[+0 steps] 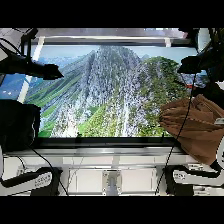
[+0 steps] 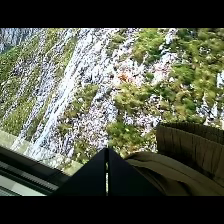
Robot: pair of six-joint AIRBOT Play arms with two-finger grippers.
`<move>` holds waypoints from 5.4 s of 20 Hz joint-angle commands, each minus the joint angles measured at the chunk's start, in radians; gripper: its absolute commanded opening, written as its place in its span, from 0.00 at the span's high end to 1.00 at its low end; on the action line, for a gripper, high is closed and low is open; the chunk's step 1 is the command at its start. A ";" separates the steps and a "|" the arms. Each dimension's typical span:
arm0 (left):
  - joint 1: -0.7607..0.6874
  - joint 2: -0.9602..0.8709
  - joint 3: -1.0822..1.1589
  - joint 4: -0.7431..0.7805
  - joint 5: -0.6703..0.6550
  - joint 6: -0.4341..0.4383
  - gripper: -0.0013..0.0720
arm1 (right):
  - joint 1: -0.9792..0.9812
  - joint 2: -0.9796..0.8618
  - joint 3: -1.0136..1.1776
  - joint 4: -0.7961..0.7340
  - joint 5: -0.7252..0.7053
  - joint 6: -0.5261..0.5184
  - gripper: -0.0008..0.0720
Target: Fold the clothes and pants, and hang the long-sleeved shirts on hangers.
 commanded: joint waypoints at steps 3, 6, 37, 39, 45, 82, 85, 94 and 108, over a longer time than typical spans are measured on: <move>0.000 -0.001 0.000 0.000 0.000 0.000 0.95 | 0.001 0.000 0.001 0.000 0.000 0.000 0.96; 0.000 -0.001 0.000 0.000 0.000 0.000 0.95 | 0.001 0.000 0.001 0.000 0.000 0.000 0.96; 0.147 -0.565 0.000 1.028 -0.098 -0.272 0.07 | 0.001 -0.001 0.001 0.147 -0.232 0.001 0.34; 0.147 -0.604 0.000 1.028 -0.109 -0.269 0.07 | 0.001 -0.001 0.001 0.146 -0.252 0.001 0.34; 0.135 -0.608 0.002 1.040 -0.135 -0.181 0.96 | 0.001 -0.001 0.001 0.146 -0.253 0.008 0.34; -0.085 -0.224 0.006 0.703 0.298 -0.494 0.15 | 0.561 -0.112 -0.860 0.389 -1.030 -0.040 0.32; -0.083 -0.224 0.006 0.703 0.303 -0.471 0.15 | 0.608 -0.242 -0.815 0.499 -1.056 -0.045 0.32; -0.082 -0.224 0.006 0.703 0.303 -0.444 0.15 | 0.686 -0.391 -0.663 0.554 -0.995 -0.044 0.29; -0.045 -0.183 0.004 0.710 0.137 -0.402 0.15 | 0.578 -0.105 -0.594 0.483 -0.668 -0.045 0.96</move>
